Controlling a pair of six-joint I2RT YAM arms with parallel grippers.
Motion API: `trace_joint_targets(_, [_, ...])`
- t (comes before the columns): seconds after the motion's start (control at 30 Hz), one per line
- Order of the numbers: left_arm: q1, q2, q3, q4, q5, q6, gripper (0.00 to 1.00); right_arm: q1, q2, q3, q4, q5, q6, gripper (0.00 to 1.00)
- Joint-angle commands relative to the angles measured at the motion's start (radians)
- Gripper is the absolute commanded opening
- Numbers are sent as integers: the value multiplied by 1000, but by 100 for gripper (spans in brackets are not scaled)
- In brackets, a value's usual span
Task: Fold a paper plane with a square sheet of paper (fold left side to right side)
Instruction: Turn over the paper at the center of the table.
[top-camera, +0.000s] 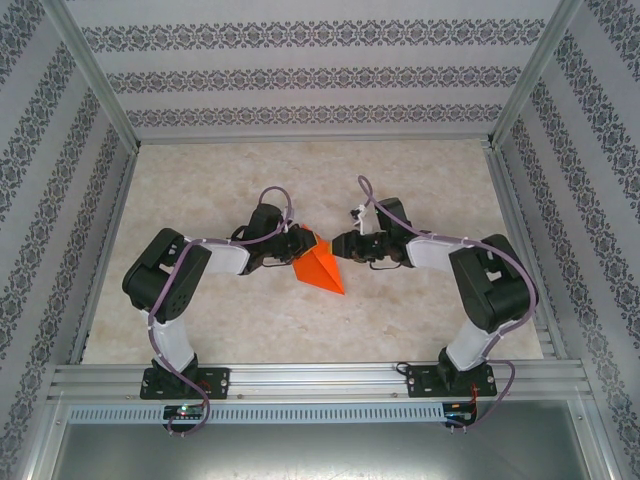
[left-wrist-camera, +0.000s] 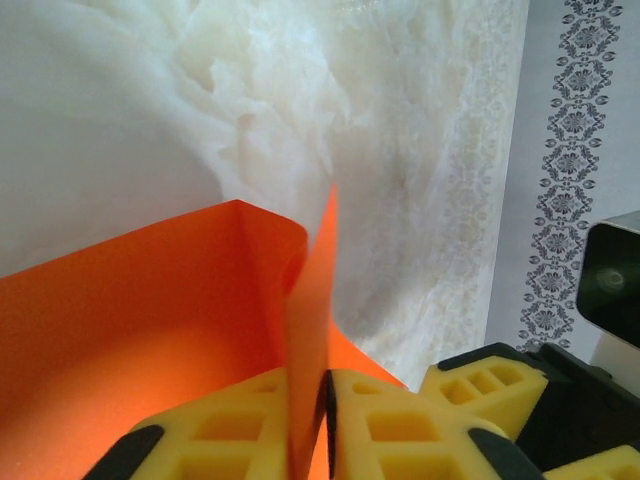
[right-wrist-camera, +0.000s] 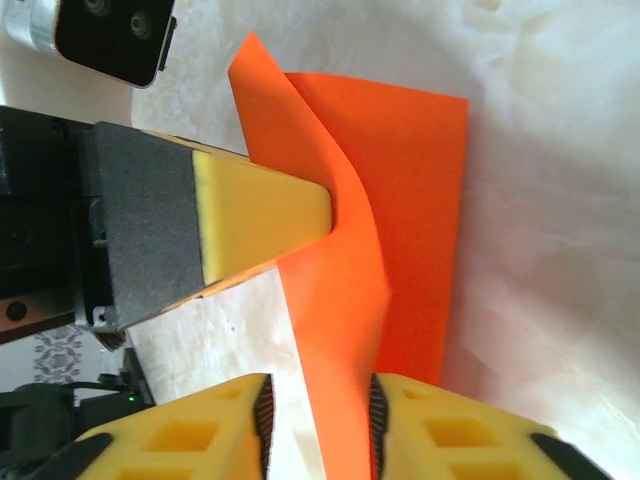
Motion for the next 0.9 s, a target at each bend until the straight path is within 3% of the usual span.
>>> trace_joint_targets(0.0, [-13,-23,22,23,0,15,12,-37,-95,-19,-97,74,-84,41])
trace_joint_targets(0.1, [-13,-63,30,1,-1,45,8,-98,-188,-59,-121,100,-103,52])
trace_joint_targets(0.23, [-13,-143,68,-82,-14,115,2,-188,-303,-115,-121,44,-91,69])
trace_joint_targets(0.37, [-12,-239,136,-195,-37,196,0,-245,-415,-174,-51,-53,-21,97])
trace_joint_targets(0.63, [-5,-382,271,-310,-49,307,0,-249,-550,-220,305,-304,267,98])
trace_joint_targets(0.87, [-5,-430,331,-267,-8,295,0,-147,-601,-171,230,-319,293,98])
